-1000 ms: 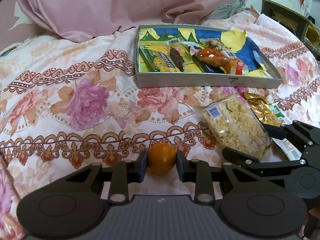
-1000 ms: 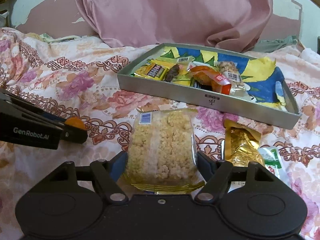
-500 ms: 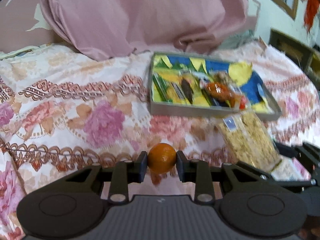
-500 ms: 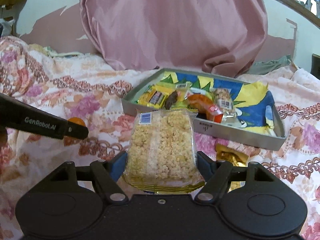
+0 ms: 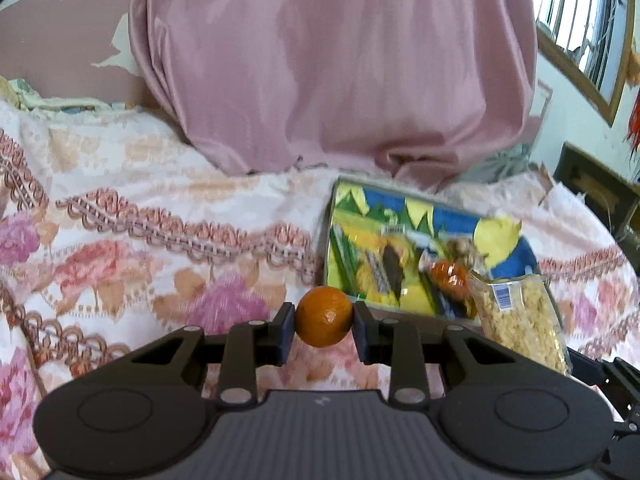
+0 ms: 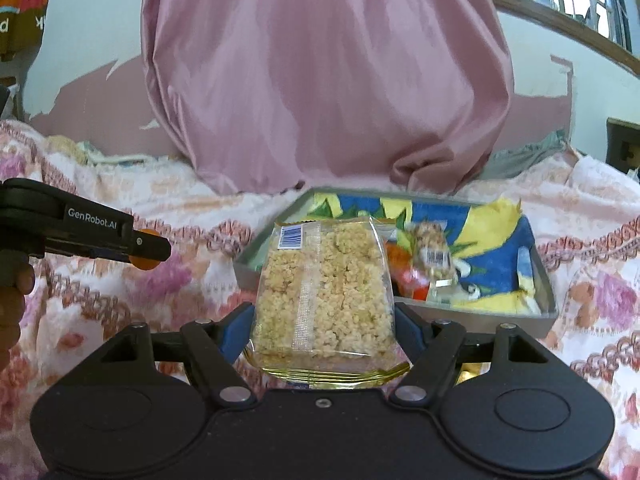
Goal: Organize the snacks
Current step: 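Lift the mandarin and rice-crispy packet with both grippers over the tray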
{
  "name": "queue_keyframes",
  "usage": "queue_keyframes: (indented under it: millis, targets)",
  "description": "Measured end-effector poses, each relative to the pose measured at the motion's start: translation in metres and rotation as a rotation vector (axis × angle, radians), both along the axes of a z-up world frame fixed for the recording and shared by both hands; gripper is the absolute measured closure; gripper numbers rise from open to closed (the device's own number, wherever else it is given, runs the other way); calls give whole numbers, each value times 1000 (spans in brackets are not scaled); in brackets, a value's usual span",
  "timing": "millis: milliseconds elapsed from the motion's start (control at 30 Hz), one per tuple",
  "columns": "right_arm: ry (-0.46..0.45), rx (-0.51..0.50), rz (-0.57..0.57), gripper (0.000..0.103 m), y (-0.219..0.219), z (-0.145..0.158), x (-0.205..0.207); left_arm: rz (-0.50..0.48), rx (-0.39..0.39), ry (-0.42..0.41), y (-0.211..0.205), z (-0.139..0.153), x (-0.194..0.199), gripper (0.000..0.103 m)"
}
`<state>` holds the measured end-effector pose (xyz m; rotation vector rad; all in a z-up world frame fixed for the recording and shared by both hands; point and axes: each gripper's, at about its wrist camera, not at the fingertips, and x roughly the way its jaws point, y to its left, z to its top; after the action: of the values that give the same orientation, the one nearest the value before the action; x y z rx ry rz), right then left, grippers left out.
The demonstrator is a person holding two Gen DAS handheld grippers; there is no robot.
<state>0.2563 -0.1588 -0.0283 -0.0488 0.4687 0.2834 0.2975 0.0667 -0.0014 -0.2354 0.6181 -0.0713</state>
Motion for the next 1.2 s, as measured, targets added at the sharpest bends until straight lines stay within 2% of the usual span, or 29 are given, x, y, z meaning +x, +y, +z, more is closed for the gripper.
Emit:
queue_keyframes:
  millis: [167,467,733,833,967,1200]
  targets:
    - [-52,10,-2,27,-2,9,17,-25,-36,-13,-3,11,17,70]
    - [-80,70,-67,27,-8,6,66,-30,-27,-61,-22,16,70,70]
    - [-85,94,-145,27,-29,-7,98,-34,-72,-58,-31,-12,109,70]
    - [-75,101,-170,27,-35,-12,108,-43,-61,-52,-35,-20,117,70]
    - [-59,110,-189,27,-37,-19,120,-56,-105,-33,-34,-31,127,70]
    - [-50,90,-180,27,-27,-28,138,-87,-92,-43,-38,-41,137,70]
